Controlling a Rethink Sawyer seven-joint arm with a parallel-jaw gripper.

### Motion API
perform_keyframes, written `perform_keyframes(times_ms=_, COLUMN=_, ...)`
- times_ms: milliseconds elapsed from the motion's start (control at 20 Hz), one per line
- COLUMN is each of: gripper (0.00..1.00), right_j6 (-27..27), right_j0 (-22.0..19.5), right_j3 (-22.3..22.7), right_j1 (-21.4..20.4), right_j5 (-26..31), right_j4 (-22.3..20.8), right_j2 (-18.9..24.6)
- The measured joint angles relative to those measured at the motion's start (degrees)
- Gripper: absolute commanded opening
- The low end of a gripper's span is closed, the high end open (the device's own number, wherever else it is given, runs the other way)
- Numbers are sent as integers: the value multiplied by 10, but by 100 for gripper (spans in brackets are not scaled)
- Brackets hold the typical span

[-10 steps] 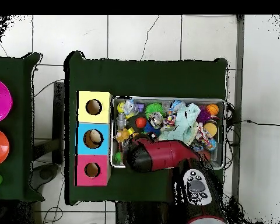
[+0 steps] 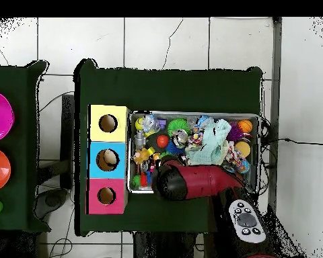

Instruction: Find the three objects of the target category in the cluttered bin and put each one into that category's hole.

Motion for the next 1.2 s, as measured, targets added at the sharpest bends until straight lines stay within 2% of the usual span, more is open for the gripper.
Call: perform_keyframes(times_ms=1200, gripper=100, right_j6=0, right_j0=86, right_j3=44, right_j1=-4, right_j5=-12, right_j4=1, right_j2=0)
